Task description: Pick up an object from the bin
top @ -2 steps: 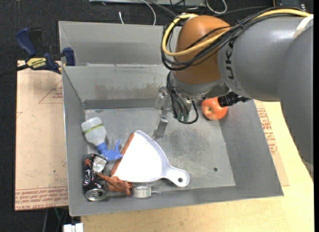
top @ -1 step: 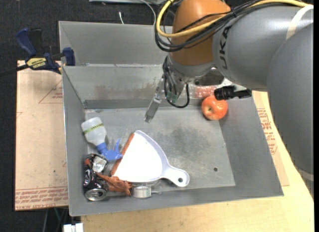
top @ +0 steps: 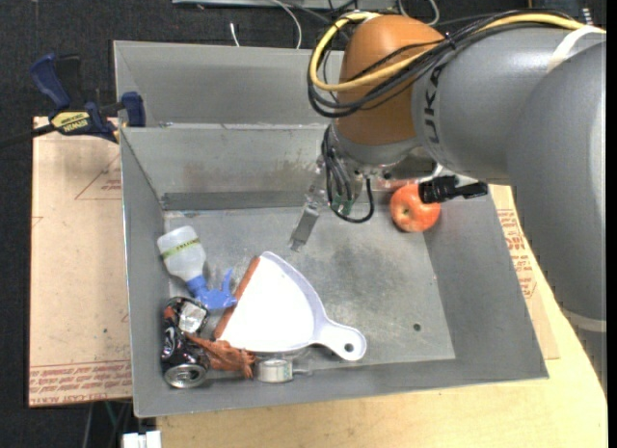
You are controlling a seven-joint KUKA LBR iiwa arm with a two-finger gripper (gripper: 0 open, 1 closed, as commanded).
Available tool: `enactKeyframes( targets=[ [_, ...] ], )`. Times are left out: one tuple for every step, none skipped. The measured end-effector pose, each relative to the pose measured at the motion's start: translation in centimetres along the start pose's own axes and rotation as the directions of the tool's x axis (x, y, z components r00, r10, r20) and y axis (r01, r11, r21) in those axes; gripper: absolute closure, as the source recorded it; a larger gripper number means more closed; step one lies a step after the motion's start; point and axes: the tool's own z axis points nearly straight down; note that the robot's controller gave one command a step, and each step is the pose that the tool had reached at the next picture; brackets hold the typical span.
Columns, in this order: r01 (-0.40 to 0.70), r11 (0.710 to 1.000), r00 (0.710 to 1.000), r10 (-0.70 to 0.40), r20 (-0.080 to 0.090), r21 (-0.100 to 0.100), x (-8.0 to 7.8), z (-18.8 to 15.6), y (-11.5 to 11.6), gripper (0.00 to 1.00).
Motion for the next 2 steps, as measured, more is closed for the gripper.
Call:
enactKeyframes(
  targets=[
    [-0.028,1.000,1.000,0.028,0.007,-0.009,6.0,0.3,-1.4,0.00],
    [0.133,0.991,0.991,-0.133,0.006,-0.003,7.6,3.9,-3.0,0.00]
  ],
)
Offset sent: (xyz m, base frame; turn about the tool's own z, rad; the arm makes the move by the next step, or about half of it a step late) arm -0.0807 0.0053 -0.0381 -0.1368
